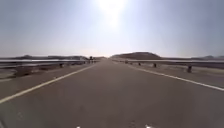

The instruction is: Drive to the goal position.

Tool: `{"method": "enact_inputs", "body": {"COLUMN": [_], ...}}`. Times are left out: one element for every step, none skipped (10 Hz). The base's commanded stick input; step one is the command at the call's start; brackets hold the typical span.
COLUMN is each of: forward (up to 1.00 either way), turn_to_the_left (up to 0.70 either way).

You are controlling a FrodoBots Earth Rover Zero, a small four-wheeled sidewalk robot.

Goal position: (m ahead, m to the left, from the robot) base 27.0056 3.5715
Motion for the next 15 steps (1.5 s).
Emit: {"method": "enact_inputs", "body": {"forward": [0.7,0.7,0.7,0.7,0.7,0.7,0.7,0.7,0.7,0.7,0.7,0.7,0.7,0.7,0.7], "turn_to_the_left": [0.0,0.0,0.0,0.0,0.0,0.0,0.0,0.0,0.0,0.0,0.0,0.0,0.0,0.0,0.0]}}
